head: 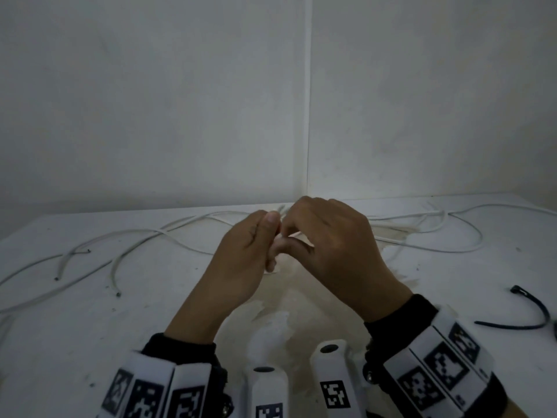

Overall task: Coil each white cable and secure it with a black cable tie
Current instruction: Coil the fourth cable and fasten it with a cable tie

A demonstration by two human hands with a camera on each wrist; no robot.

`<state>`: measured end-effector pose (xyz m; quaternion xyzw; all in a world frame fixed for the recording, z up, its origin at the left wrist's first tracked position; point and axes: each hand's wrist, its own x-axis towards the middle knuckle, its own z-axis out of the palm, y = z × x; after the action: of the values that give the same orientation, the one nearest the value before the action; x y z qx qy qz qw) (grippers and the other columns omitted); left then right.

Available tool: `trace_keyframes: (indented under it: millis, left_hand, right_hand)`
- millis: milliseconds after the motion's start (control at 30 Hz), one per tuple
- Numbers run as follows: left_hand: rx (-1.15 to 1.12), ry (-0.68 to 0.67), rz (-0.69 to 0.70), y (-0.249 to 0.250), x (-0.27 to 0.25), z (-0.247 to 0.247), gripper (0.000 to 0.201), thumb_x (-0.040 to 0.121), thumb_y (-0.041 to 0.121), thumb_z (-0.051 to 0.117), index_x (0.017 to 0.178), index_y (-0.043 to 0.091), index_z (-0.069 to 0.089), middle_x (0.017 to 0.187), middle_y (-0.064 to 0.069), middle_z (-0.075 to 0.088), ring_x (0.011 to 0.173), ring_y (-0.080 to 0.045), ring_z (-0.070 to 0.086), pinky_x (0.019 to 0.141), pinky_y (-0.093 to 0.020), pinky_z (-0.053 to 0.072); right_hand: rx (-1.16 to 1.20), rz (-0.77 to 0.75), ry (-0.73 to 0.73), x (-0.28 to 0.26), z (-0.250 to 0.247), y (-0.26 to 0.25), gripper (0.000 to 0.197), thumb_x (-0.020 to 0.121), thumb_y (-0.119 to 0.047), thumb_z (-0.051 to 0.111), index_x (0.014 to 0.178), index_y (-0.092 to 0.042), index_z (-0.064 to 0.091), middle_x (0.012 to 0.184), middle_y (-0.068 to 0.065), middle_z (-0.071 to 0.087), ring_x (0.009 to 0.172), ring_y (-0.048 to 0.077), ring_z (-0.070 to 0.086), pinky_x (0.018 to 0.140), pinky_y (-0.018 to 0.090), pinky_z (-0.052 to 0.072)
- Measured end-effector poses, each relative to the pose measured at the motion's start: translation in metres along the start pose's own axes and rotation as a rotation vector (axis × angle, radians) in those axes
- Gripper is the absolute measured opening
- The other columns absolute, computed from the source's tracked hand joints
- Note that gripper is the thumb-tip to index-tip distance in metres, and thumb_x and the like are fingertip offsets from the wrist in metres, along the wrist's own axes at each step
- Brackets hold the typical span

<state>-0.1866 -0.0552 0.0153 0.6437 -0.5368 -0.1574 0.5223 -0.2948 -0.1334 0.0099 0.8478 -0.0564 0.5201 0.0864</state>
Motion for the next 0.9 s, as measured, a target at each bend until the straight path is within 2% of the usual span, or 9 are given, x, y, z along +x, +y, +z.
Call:
trace_keyframes:
  millis: [133, 233, 300, 467, 600, 667, 767, 833, 900]
  left_hand:
    - [-0.098, -0.106, -0.087, 0.004, -0.001, -0.001, 0.039, 0.098, 0.028, 0.032, 0.065, 0.014, 0.049, 0.051, 0.008, 0.044, 0.042, -0.001, 0.040, 0.046, -0.011, 0.035]
    - [-0.198, -0.148, -0.162, 0.007, -0.001, -0.005, 0.041, 0.098, 0.027, 0.033, 0.068, 0.012, 0.055, 0.047, 0.010, 0.042, 0.040, -0.003, 0.032, 0.042, -0.014, 0.030]
    - [-0.224, -0.182, -0.180, 0.008, -0.002, -0.005, 0.042, 0.098, 0.028, 0.033, 0.070, 0.010, 0.057, 0.046, 0.010, 0.041, 0.039, -0.003, 0.030, 0.041, -0.014, 0.028]
    - [-0.236, -0.239, -0.180, 0.012, -0.004, -0.008, 0.044, 0.099, 0.025, 0.028, 0.069, 0.009, 0.056, 0.045, 0.009, 0.036, 0.037, -0.003, 0.027, 0.041, -0.016, 0.028]
    - [-0.239, -0.230, -0.181, 0.013, -0.004, -0.008, 0.045, 0.099, 0.024, 0.027, 0.067, 0.010, 0.056, 0.044, 0.009, 0.035, 0.036, -0.003, 0.027, 0.041, -0.018, 0.026]
    - [-0.255, -0.231, -0.173, 0.013, -0.004, -0.007, 0.045, 0.098, 0.024, 0.027, 0.066, 0.010, 0.055, 0.044, 0.009, 0.035, 0.037, -0.004, 0.026, 0.042, -0.019, 0.026]
    - [-0.263, -0.234, -0.172, 0.014, -0.005, -0.009, 0.045, 0.098, 0.024, 0.027, 0.065, 0.011, 0.054, 0.043, 0.008, 0.035, 0.037, -0.004, 0.026, 0.042, -0.019, 0.025]
    - [-0.292, -0.227, -0.171, 0.014, -0.005, -0.010, 0.045, 0.098, 0.023, 0.027, 0.063, 0.011, 0.054, 0.042, 0.008, 0.034, 0.036, -0.004, 0.025, 0.041, -0.018, 0.025]
    - [-0.359, -0.186, -0.176, 0.016, -0.004, -0.011, 0.045, 0.097, 0.022, 0.028, 0.061, 0.011, 0.053, 0.040, 0.007, 0.033, 0.034, -0.004, 0.023, 0.038, -0.017, 0.023]
  right_hand:
    - [0.099, 0.072, -0.002, 0.000, -0.003, 0.008, 0.024, 0.085, -0.024, 0.060, 0.069, -0.006, 0.062, 0.063, 0.005, 0.058, 0.054, 0.016, 0.048, 0.057, 0.022, 0.033]
    - [0.147, 0.126, -0.014, 0.000, -0.006, 0.017, 0.037, 0.093, -0.030, 0.046, 0.076, -0.004, 0.067, 0.067, 0.008, 0.062, 0.056, 0.023, 0.056, 0.054, 0.032, 0.044]
    - [0.215, 0.189, -0.034, 0.000, -0.009, 0.022, 0.030, 0.088, -0.027, 0.052, 0.079, -0.004, 0.069, 0.069, 0.008, 0.061, 0.057, 0.020, 0.055, 0.052, 0.035, 0.045]
    - [0.343, 0.290, -0.055, 0.002, -0.010, 0.022, 0.025, 0.082, -0.027, 0.057, 0.080, -0.006, 0.071, 0.069, 0.003, 0.059, 0.060, 0.012, 0.048, 0.055, 0.024, 0.041]
    - [0.475, 0.431, -0.099, 0.003, -0.012, 0.018, 0.014, 0.079, -0.025, 0.065, 0.079, -0.012, 0.072, 0.068, -0.014, 0.056, 0.064, -0.004, 0.053, 0.060, 0.007, 0.038]
    - [0.569, 0.537, -0.152, 0.003, -0.016, 0.016, 0.007, 0.079, -0.019, 0.067, 0.074, -0.022, 0.069, 0.068, -0.017, 0.060, 0.066, -0.001, 0.058, 0.060, 0.010, 0.042]
    - [0.612, 0.649, -0.222, 0.005, -0.020, 0.012, 0.015, 0.082, -0.020, 0.065, 0.070, -0.029, 0.064, 0.067, -0.013, 0.064, 0.064, 0.011, 0.059, 0.061, 0.024, 0.046]
    - [0.625, 0.674, -0.260, 0.008, -0.020, 0.009, 0.012, 0.084, -0.029, 0.062, 0.072, -0.028, 0.061, 0.065, -0.016, 0.063, 0.063, 0.004, 0.057, 0.059, 0.019, 0.044]
    - [0.628, 0.688, -0.304, 0.009, -0.022, 0.010, 0.027, 0.086, -0.045, 0.051, 0.076, -0.023, 0.064, 0.069, -0.012, 0.066, 0.067, 0.005, 0.060, 0.064, 0.022, 0.047]
